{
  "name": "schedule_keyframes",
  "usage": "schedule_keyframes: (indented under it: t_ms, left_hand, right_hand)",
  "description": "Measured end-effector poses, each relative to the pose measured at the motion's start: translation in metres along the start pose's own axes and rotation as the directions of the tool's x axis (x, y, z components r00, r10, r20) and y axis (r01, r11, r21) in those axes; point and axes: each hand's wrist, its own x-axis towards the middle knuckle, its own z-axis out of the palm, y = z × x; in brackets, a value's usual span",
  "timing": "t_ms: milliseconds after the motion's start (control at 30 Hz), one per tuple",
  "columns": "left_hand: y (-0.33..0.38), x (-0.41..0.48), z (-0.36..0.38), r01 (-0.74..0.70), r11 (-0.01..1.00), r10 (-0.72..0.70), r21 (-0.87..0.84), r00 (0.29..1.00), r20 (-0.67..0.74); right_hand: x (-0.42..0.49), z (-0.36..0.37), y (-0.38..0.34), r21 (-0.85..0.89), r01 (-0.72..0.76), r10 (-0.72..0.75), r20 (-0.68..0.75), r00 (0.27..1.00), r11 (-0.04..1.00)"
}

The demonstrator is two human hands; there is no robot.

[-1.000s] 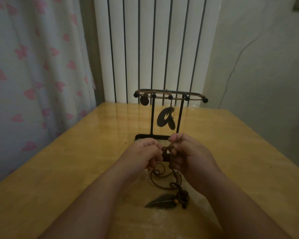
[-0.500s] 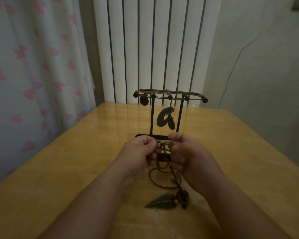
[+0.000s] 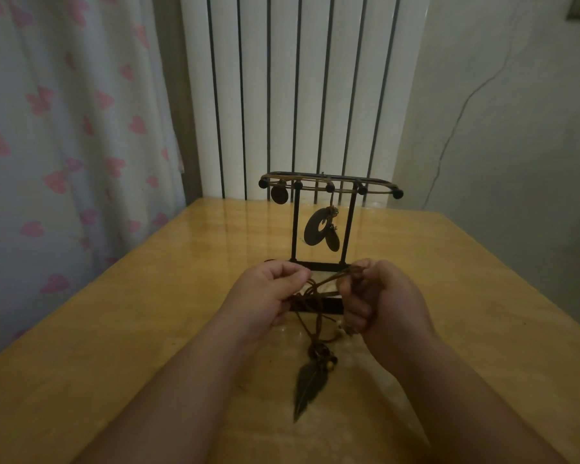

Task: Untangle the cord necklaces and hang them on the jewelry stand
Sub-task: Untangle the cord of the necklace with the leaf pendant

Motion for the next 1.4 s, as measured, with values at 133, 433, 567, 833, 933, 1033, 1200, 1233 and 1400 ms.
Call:
schedule_keyframes:
  t_ms: [133, 433, 567, 833, 933, 1033, 1200, 1233, 1400]
  left_hand:
    - [0.0, 0.0, 0.002, 0.038, 0.986, -0.012, 0.16, 0.987, -0.16]
    - [0.004, 0.001, -0.004, -0.004, 0.987, 0.026, 0.16, 0.991, -0.131]
    - [0.006, -0.001, -0.005, -0.032, 0.974, 0.03, 0.223, 0.999, 0.012]
    - [0.001, 0.003, -0.006, 0.008, 0.98, -0.001, 0.201, 0.999, -0.032]
    - [0.003, 0.002, -0.009, 0.095, 0.995, -0.095, 0.013, 0.995, -0.025]
    - [0.002, 0.003, -0.009, 0.092, 0.995, -0.092, 0.032, 0.996, -0.001]
    - [0.002, 0.002, -0.005, 0.036, 0.986, -0.04, 0.16, 0.999, 0.016]
    - [0.002, 0.001, -0.004, 0.023, 0.986, -0.029, 0.163, 0.999, 0.031]
    - [-0.001, 0.003, -0.006, -0.001, 0.984, -0.01, 0.18, 0.998, 0.063]
  right_hand:
    - [-0.001, -0.005, -0.001, 0.251, 0.039, -0.06, 0.079, 0.995, 0.967]
    - [0.001, -0.006, -0.001, -0.421, 0.155, -0.215, -0.098, 0.972, 0.893]
    - [-0.001, -0.002, 0.0, -0.434, 0.17, -0.239, -0.108, 0.965, 0.885]
    - [-0.003, -0.002, -0.008, -0.247, 0.226, -0.287, -0.251, 0.924, 0.942]
    - [0.005, -0.009, 0.0, -0.522, 0.141, -0.308, -0.248, 0.918, 0.841]
    - [0.007, -0.008, 0.01, -0.77, 0.082, -0.278, -0.128, 0.952, 0.633]
    - [0.005, -0.002, 0.011, -0.832, 0.235, -0.371, 0.038, 0.928, 0.503]
    - [0.005, -0.002, 0.012, -0.827, 0.249, -0.359, 0.062, 0.931, 0.504]
    - [0.006, 0.0, 0.017, -0.856, 0.254, -0.274, 0.138, 0.952, 0.45]
